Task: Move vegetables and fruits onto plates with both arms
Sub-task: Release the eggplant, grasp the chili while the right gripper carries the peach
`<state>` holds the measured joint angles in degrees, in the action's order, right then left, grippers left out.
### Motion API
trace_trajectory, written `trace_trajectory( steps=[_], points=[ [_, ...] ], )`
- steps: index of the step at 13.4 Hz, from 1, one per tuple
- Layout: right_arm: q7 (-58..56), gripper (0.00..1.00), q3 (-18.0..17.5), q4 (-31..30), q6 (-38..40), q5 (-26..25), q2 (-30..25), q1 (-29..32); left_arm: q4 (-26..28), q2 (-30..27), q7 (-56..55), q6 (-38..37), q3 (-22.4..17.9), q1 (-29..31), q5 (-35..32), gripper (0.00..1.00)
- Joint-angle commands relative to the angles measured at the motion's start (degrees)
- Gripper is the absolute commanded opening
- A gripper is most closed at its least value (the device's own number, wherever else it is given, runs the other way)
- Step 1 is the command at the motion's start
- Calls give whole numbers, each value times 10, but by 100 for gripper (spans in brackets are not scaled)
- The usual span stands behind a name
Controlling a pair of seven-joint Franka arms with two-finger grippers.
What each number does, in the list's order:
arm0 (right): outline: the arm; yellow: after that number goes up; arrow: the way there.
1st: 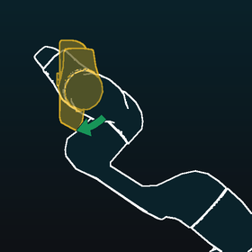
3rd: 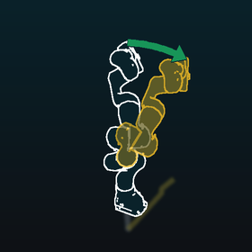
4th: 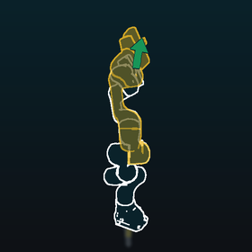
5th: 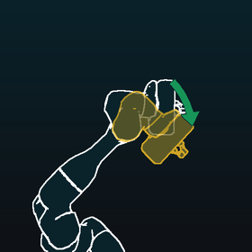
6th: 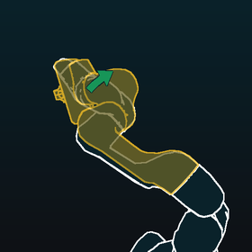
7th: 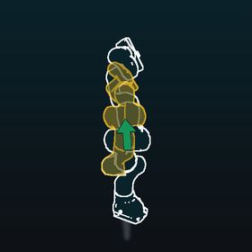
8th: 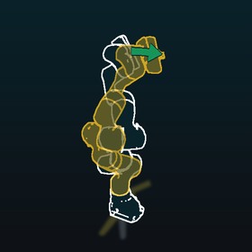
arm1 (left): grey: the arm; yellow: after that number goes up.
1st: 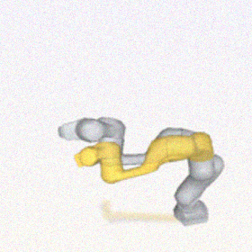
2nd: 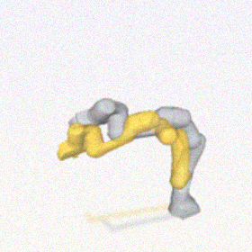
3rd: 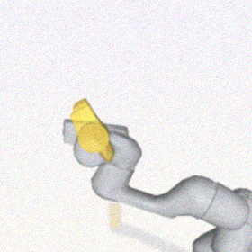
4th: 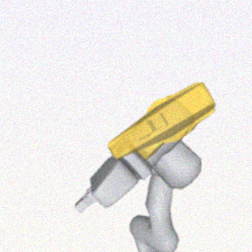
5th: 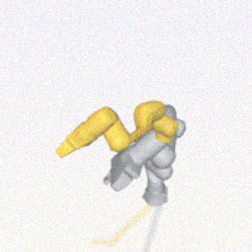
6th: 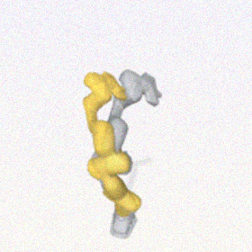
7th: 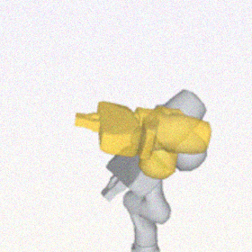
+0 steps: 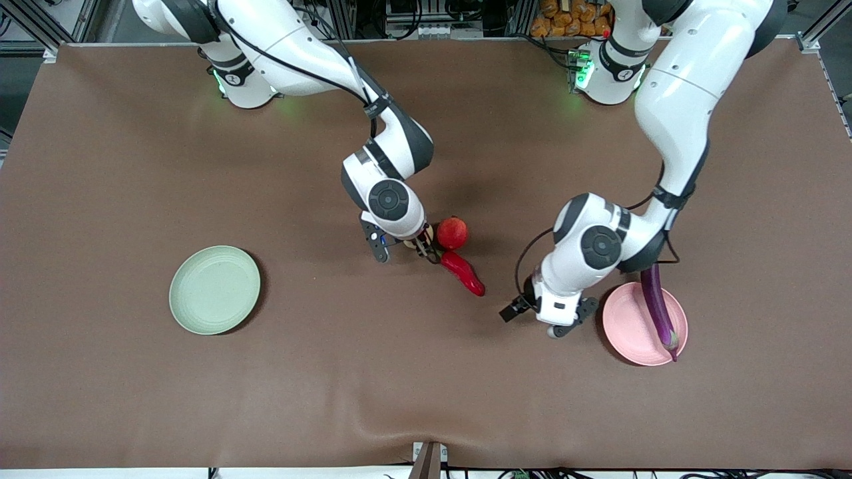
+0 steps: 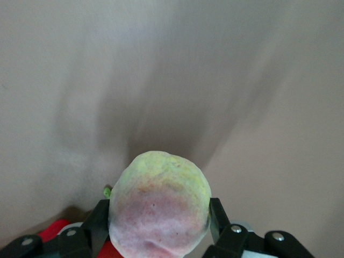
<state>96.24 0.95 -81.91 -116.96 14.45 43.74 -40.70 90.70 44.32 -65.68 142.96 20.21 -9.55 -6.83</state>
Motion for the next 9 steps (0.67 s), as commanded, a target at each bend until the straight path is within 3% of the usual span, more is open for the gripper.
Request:
trace_trajectory(
  steps=[1, 4, 6, 9],
  points=[
    [-106, 0, -5, 39, 129, -8, -36, 68, -3, 16, -67, 34, -11, -47, 7, 99],
    [-259, 0, -4, 32, 222, -62, -93, 154, 4, 16, -105, 36, -13, -74, -2, 96],
    [-399, 0, -2, 25, 243, -84, -104, 206, 5, 19, -106, 36, -22, -90, -2, 90],
    [-591, 0, -2, 0, 236, -105, -106, 294, 4, 30, -107, 37, -25, -110, -1, 66]
  ],
)
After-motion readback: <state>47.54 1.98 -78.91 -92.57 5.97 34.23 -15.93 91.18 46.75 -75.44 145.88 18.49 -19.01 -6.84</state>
